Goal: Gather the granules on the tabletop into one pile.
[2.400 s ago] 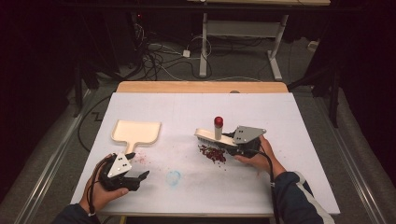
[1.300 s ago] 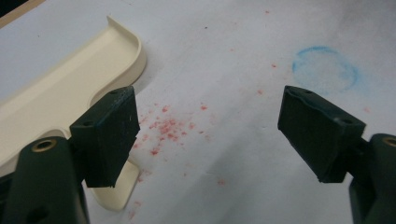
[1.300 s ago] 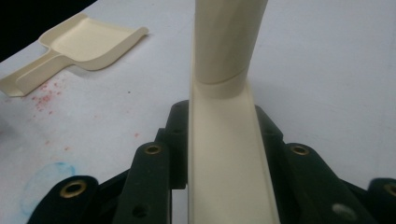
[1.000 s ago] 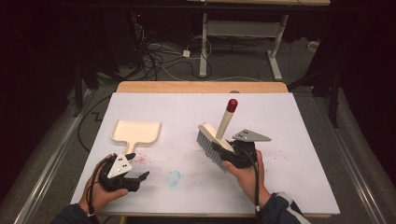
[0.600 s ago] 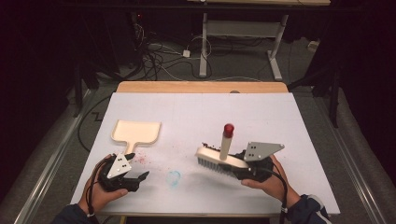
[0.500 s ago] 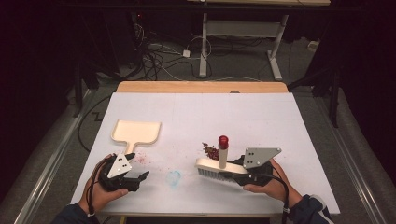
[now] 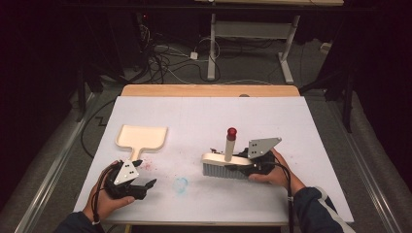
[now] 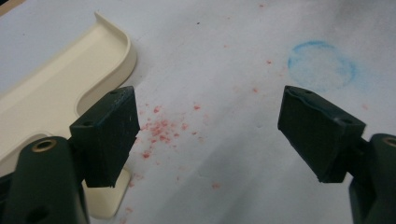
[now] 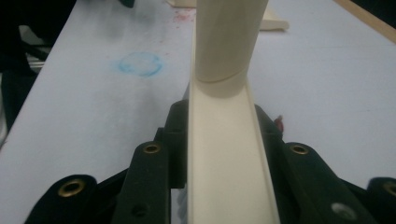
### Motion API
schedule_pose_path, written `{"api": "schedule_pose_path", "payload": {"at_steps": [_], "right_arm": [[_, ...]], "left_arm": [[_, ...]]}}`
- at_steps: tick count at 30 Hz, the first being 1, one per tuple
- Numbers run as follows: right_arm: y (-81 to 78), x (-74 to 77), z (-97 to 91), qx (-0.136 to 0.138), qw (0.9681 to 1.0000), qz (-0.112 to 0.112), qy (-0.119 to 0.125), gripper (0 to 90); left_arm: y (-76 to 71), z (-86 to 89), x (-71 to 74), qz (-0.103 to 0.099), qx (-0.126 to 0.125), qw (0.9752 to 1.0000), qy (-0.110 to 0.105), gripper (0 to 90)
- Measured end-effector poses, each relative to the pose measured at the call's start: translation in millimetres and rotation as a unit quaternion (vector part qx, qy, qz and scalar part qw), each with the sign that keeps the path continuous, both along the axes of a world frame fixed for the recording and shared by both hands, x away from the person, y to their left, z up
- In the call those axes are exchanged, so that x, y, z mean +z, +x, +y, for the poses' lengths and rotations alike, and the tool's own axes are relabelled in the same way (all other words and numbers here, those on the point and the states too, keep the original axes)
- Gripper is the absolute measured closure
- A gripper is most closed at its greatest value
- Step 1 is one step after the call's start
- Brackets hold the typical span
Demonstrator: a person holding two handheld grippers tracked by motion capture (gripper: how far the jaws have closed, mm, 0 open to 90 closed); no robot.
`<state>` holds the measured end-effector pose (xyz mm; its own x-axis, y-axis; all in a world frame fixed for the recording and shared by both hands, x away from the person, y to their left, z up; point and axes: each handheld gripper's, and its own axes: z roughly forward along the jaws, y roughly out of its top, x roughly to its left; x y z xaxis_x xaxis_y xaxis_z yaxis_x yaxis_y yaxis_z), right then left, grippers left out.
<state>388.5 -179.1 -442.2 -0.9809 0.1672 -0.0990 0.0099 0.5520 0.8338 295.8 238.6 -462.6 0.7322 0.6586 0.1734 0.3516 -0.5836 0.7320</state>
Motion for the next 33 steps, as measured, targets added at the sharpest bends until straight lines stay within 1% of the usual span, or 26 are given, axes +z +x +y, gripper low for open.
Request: {"api": "schedule_pose_path", "payload": {"at_steps": [2, 4, 7, 8, 9, 11, 12, 14, 15, 17, 19, 21, 23, 24, 25, 26, 28, 29, 30, 32, 33], "right_arm": [[6.0, -0.5, 3.2, -0.006, 1.0000, -0.005, 0.005, 67.5], [9.7, -0.7, 6.0, -0.004, 0.9999, 0.001, 0.013, 67.5], [7.7, 4.1, 7.3, -0.008, 0.9998, -0.006, 0.018, 67.5], [6.0, 7.8, 6.4, -0.014, 0.9997, -0.013, 0.018, 67.5], [4.7, 11.8, 4.8, -0.024, 0.9992, -0.018, 0.025, 67.4], [1.7, 20.8, -0.7, -0.039, 0.9978, -0.022, 0.048, 67.4], [-0.6, 25.7, -3.3, -0.058, 0.9965, -0.024, 0.055, 67.4], [-5.9, 34.2, -8.1, -0.094, 0.9934, -0.031, 0.059, 67.4], [-9.1, 37.4, -10.6, -0.120, 0.9904, -0.036, 0.057, 67.4], [-14.8, 40.0, -15.3, -0.168, 0.9835, -0.040, 0.053, 67.4], [-20.0, 38.7, -18.8, -0.212, 0.9752, -0.044, 0.045, 67.4], [-23.5, 33.8, -19.8, -0.248, 0.9673, -0.046, 0.030, 67.4], [-25.5, 27.1, -17.8, -0.280, 0.9587, -0.050, 0.008, 67.4], [-26.0, 23.1, -16.2, -0.296, 0.9538, -0.051, 0.000, 67.4], [-25.6, 19.0, -14.4, -0.306, 0.9505, -0.052, -0.008, 67.4], [-25.0, 14.9, -11.9, -0.317, 0.9469, -0.051, -0.016, 67.5], [-23.4, 8.0, -5.5, -0.338, 0.9394, -0.050, -0.030, 67.4], [-23.4, 5.4, -2.8, -0.343, 0.9375, -0.048, -0.029, 67.5], [-23.9, 3.3, 0.3, -0.345, 0.9370, -0.046, -0.029, 67.5], [-26.9, 1.1, 8.2, -0.336, 0.9401, -0.051, -0.027, 67.5], [-29.3, 0.3, 12.9, -0.332, 0.9410, -0.056, -0.031, 67.4]], "left_arm": [[0.2, -0.2, -0.2, 0.002, -0.001, 1.0000, -0.001, 19.8], [0.2, 0.1, -0.1, 0.002, -0.002, 1.0000, 0.001, 19.8], [-0.5, 1.4, 0.3, 0.000, -0.001, 1.0000, -0.001, 19.8], [-0.5, 2.0, 0.6, 0.000, 0.000, 1.0000, -0.002, 19.8], [-0.7, 2.4, 0.8, -0.001, 0.001, 1.0000, -0.004, 19.8], [-1.4, 3.1, 1.9, -0.004, 0.003, 1.0000, -0.003, 19.8], [-1.9, 3.4, 2.6, -0.005, 0.003, 1.0000, -0.003, 19.8], [-2.8, 4.1, 3.5, -0.008, 0.005, 0.9999, -0.007, 19.8], [-3.0, 4.6, 4.0, -0.009, 0.006, 0.9999, -0.007, 19.8], [-3.2, 5.2, 4.6, -0.011, 0.007, 0.9999, -0.007, 19.8], [-3.2, 5.3, 4.6, -0.011, 0.008, 0.9999, -0.008, 19.8], [-3.1, 5.1, 4.6, -0.011, 0.007, 0.9999, -0.006, 19.8], [-3.0, 4.3, 4.5, -0.011, 0.006, 0.9999, -0.005, 19.8], [-2.9, 3.8, 4.5, -0.011, 0.005, 0.9999, -0.004, 19.8], [-2.8, 3.3, 4.5, -0.011, 0.004, 0.9999, -0.004, 19.8], [-2.2, 3.0, 4.7, -0.016, 0.003, 0.9999, -0.003, 19.8], [-1.7, 2.4, 4.6, -0.016, 0.001, 0.9999, 0.000, 19.8], [-1.9, 2.2, 4.2, -0.010, 0.002, 0.9999, -0.001, 19.8], [-1.8, 2.0, 4.1, -0.009, 0.002, 0.9999, -0.002, 19.8], [-1.8, 2.2, 4.1, -0.010, 0.002, 0.9999, -0.003, 19.8], [-1.9, 2.4, 4.2, -0.010, 0.002, 0.9999, -0.003, 19.8]]}}
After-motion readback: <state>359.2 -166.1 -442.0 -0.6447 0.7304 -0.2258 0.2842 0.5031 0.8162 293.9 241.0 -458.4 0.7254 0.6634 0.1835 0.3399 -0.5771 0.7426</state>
